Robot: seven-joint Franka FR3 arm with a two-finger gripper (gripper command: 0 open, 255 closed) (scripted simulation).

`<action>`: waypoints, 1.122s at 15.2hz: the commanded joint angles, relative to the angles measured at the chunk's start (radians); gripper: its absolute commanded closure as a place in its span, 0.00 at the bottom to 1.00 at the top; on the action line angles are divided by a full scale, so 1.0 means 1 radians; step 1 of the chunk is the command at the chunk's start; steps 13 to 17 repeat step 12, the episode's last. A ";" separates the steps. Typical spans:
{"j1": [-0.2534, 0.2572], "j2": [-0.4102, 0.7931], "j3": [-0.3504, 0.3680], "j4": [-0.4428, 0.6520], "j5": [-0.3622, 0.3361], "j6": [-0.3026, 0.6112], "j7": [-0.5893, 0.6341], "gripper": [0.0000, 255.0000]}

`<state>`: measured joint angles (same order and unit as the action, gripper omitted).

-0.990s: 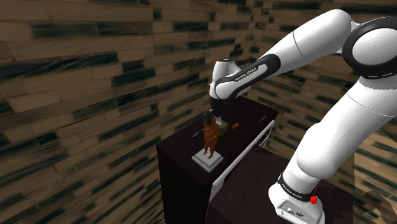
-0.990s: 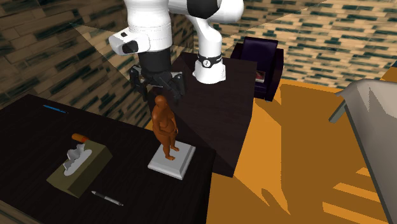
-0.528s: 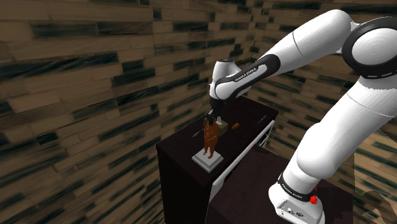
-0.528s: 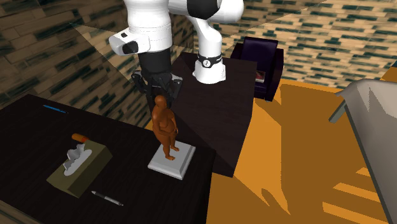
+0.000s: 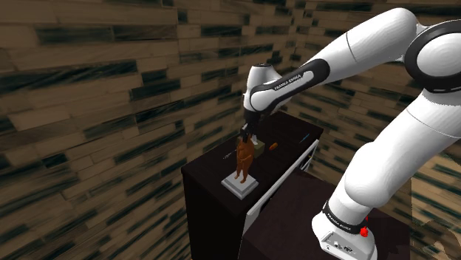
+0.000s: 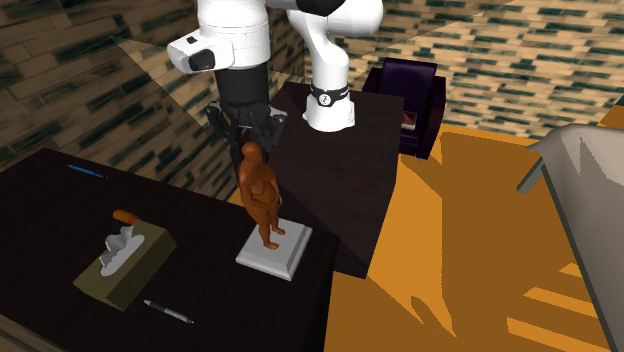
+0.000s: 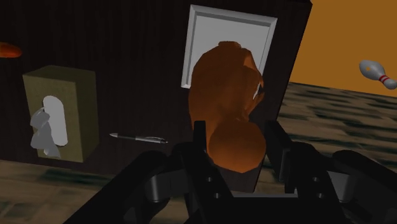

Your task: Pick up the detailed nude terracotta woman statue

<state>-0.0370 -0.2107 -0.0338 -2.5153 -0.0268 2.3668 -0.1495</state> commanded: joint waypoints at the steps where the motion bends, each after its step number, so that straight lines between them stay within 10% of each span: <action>1: -0.001 -0.020 -0.002 0.014 0.000 -0.032 -0.003 1.00; 17: -0.001 -0.087 0.000 0.083 0.000 -0.168 -0.004 1.00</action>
